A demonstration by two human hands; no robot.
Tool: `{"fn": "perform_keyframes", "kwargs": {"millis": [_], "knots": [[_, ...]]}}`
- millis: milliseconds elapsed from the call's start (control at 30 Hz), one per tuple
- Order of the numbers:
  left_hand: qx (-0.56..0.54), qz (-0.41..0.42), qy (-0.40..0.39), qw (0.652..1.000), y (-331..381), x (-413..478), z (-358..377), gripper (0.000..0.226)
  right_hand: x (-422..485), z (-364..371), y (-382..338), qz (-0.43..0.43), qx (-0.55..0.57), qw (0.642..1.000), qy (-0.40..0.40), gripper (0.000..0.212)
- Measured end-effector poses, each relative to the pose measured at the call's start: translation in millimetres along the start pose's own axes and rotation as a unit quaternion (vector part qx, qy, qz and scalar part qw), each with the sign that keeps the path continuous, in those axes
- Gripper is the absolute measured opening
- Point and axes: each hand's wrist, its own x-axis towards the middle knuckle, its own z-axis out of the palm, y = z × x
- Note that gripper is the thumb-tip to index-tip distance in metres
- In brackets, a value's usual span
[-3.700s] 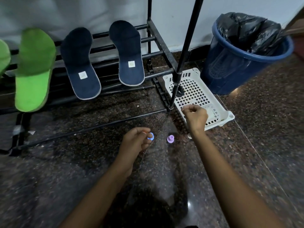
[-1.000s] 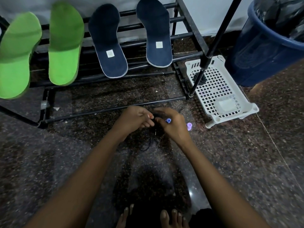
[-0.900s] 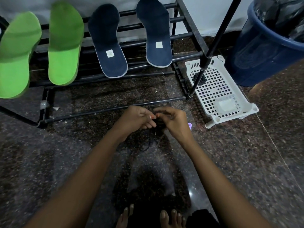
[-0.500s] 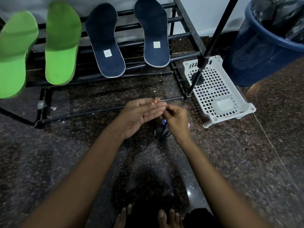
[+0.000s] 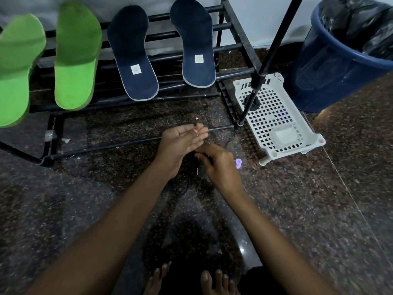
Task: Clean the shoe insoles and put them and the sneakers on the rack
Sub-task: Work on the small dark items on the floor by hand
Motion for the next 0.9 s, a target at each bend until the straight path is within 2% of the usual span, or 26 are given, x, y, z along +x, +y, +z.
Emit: {"fn": "perform_keyframes", "kwargs": {"millis": [100,300,400,633,900], "knots": [[0.075,0.005,0.013,0.997,-4.4,-0.2,0.6,0.028,0.6,-7.6,-2.4,0.002,-0.012,1.000,0.017,0.015],[0.179,0.010,-0.006,0.984,-5.1,-3.2,3.8,0.025,4.7,-19.0,-5.9,-0.013,0.010,0.997,0.071,0.014],[0.207,-0.006,-0.014,0.978,-6.1,-1.1,2.2,0.027,6.6,-24.2,-5.7,0.008,0.040,0.995,0.089,0.014],[0.164,-0.038,-0.115,0.979,-8.8,-9.9,0.1,0.021,16.7,-35.8,-6.3,0.079,0.124,0.983,0.112,0.012],[0.101,-0.071,-0.191,0.974,0.2,-16.8,-1.3,0.022,18.9,-37.7,-4.2,0.129,0.220,0.958,0.129,0.016]]}}
